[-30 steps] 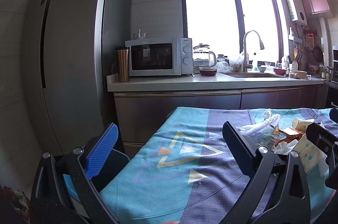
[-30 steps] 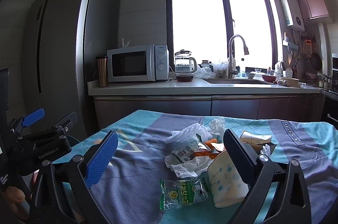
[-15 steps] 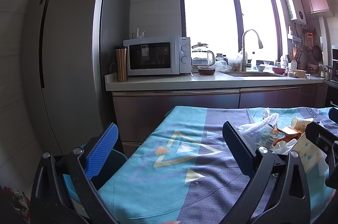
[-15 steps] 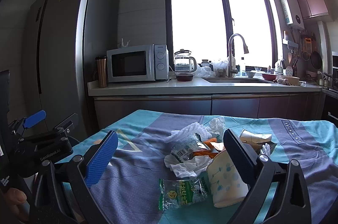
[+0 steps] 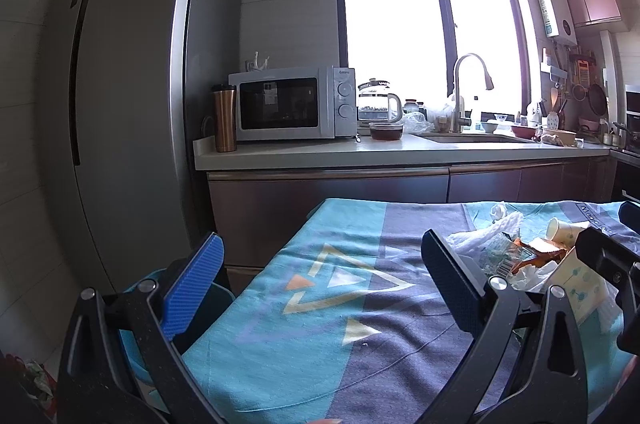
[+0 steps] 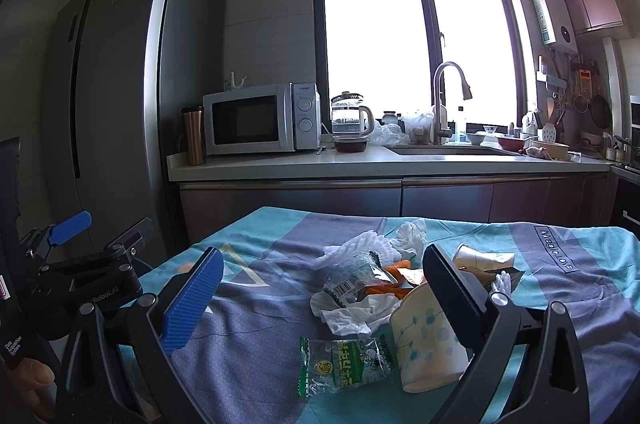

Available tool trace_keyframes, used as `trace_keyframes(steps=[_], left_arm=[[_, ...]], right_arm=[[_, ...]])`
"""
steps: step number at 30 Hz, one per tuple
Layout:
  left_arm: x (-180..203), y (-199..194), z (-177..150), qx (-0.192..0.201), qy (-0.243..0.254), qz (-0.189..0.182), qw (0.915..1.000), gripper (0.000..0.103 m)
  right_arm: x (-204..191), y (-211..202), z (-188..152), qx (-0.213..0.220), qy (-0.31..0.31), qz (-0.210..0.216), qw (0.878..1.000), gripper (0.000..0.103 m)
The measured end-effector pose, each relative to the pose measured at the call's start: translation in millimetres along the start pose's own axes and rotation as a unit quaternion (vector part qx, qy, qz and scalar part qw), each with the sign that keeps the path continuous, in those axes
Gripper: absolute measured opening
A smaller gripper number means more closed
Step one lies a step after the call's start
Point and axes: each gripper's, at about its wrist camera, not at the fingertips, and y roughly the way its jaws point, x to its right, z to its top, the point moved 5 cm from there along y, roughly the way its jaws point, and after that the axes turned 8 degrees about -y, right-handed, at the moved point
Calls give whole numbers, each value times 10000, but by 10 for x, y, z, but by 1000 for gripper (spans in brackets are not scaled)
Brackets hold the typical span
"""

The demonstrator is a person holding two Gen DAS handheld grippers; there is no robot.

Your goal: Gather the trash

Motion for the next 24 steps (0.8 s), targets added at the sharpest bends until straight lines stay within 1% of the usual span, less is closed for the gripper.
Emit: trace_keyframes(steps=[5,8,13,17,19,22,24], left_arm=[[85,28,-54,-134,92,-198,9997,97],[146,60,-102,-261,130,-347,9990,97],[322,171,-235,-661,224,-729,9949,97],[540,234,-370,-990,349,-1125,9881,97],[654,275,-448,-1197,393,-1331,9831,97],[823,331,-568,-1519,417,-1614,9742,97],[944,369,-655,-1710,499,-1815,9671,96]], right_arm=[[117,-16,-19,-63,16,-24,10000,96],[279,-19,-87,-221,136,-136,9996,96],[562,-27,-261,-553,335,-354,9973,96],[783,-62,-387,-750,487,-529,9946,96],[869,-67,-434,-830,559,-598,9932,96],[996,-64,-523,-974,776,-603,9904,91],[1058,-55,-580,-1063,914,-526,9887,84]])
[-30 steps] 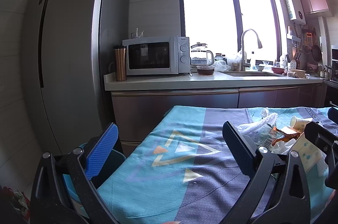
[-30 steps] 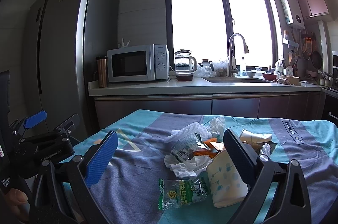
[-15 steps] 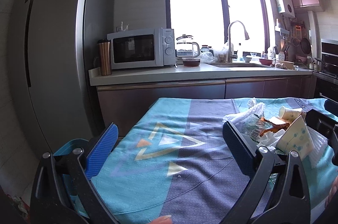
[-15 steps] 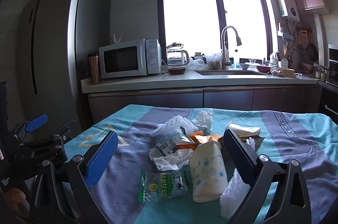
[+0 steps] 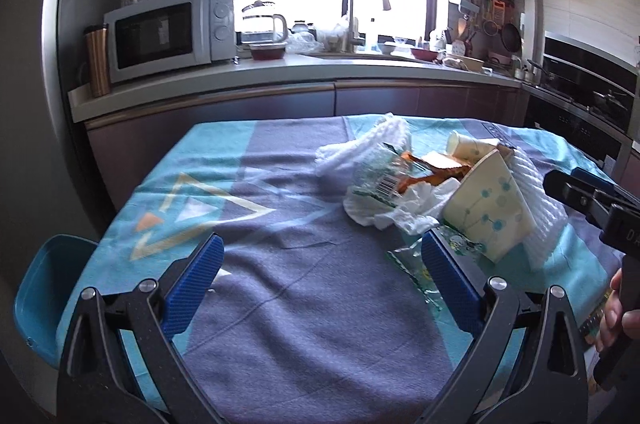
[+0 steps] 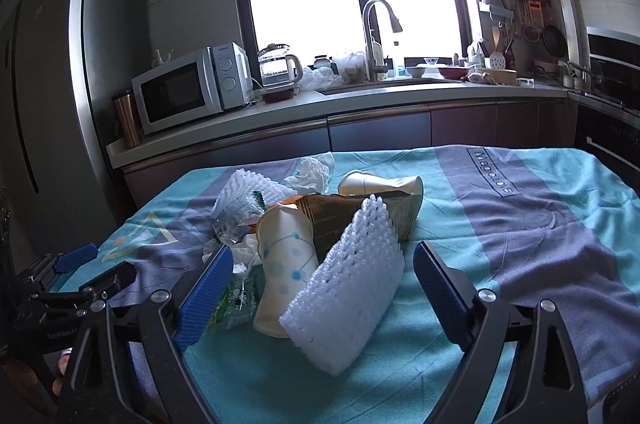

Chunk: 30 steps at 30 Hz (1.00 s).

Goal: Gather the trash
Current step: 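Grasp the green snack packet with the left tool while the right tool grasps the white foam net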

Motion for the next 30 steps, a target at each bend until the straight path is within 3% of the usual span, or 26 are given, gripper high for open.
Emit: trace_keyframes(steps=[7,14,16,18,20,21,30], left_arm=[[363,253,-156,-730,235,-823,9936,79],[505,584,-291,-1563,-65,-1428,9773,58],[504,640,-327,-1721,-185,-1539,9728,50],[509,663,-322,-1723,-228,-1551,9725,40],[504,667,-313,-1797,-326,-1613,9699,23],[495,679,-312,-1840,-390,-1629,9685,18],[314,467,-196,-1555,-486,-1671,9724,13]], right_arm=[[105,136,-111,-365,396,391,9978,63],[229,151,-194,-475,760,631,9940,33],[268,139,-205,-464,830,652,9933,29],[302,125,-209,-457,889,681,9927,18],[344,116,-214,-450,993,735,9913,13],[360,111,-216,-451,1018,742,9910,12],[458,-142,-58,-94,1001,569,9933,11]])
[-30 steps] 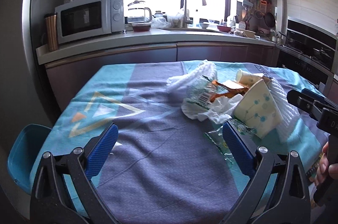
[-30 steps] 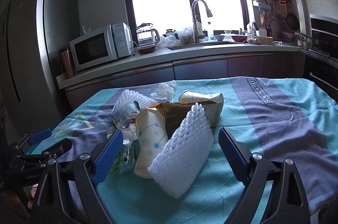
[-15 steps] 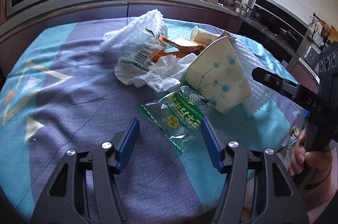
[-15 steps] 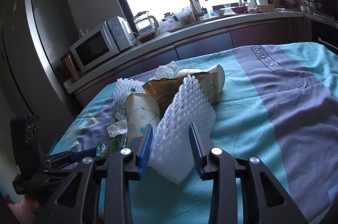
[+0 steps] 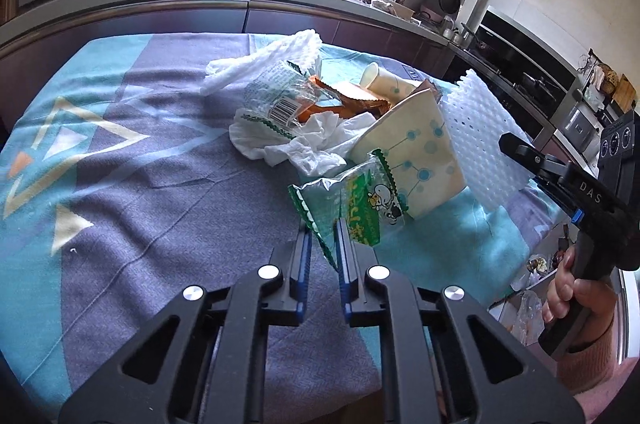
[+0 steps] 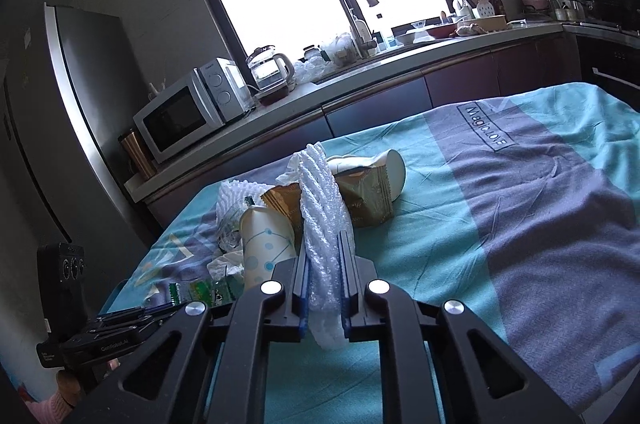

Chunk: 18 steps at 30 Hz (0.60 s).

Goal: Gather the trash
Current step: 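Grasp the green snack packet with the left tool while the right tool grasps the white foam net, then carry the packet and foam net with both tools over the teal bin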

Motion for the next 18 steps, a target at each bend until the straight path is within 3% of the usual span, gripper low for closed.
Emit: trace_keyframes(steps=[6,10,14,18], left_arm=[[-82,-332,61,296,-82,-89,9995,13],[-219,-635,103,573,-174,-63,9982,13],[-464,-959,105,911,-367,113,9951,13],[-815,-1342,123,1304,-627,509,9882,13]], right_arm=[[-186,-202,188,342,-238,76,9991,11],[-501,-259,294,516,-565,385,9963,11],[-930,-144,348,482,-776,1062,9901,11],[-1426,150,313,171,-958,1792,9790,11]])
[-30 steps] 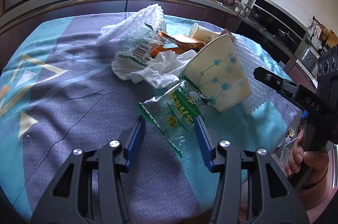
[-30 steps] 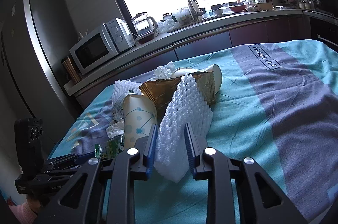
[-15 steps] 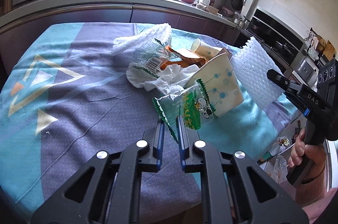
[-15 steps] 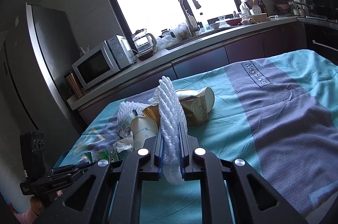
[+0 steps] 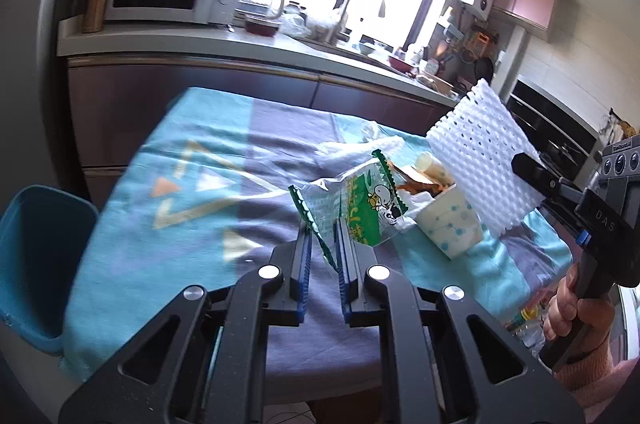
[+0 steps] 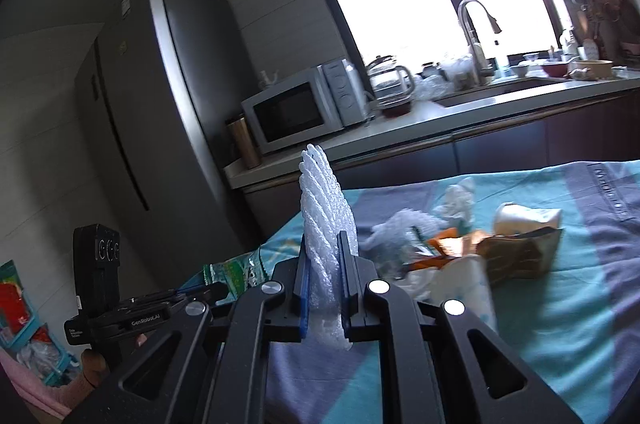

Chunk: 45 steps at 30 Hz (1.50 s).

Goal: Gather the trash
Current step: 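Carry the packet and foam net with both tools over the teal bin, then open both tools to drop the packet and foam net into the bin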

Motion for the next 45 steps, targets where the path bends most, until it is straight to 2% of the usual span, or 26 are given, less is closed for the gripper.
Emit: trace_keyframes(steps=[5,12,18,21,28,32,38,45], left_arm=[[-628,-431,165,462,-463,641,9958,13],[-1585,-881,219,750,-1166,1583,9776,13],[-2185,-979,161,733,-1455,2226,9612,13],[-2368,-941,130,629,-1542,2446,9552,13],[-2660,-793,143,434,-1642,2762,9460,13],[-2722,-702,132,337,-1638,2846,9439,14],[-2777,-531,144,183,-1560,2955,9423,15],[-2774,-472,108,189,-1582,2973,9414,18]], right_arm=[[-546,591,18,-380,-392,837,9950,11],[-1310,1388,-70,-1000,-678,1870,9749,11],[-1815,1952,-146,-1496,-720,2359,9575,11],[-1993,2188,-213,-1740,-687,2495,9501,11],[-2270,2629,-387,-2163,-699,2455,9424,11],[-2373,2849,-488,-2469,-683,2409,9361,12],[-2409,3020,-584,-2631,-727,2084,9392,15],[-2368,3032,-615,-2627,-651,1984,9420,33]])
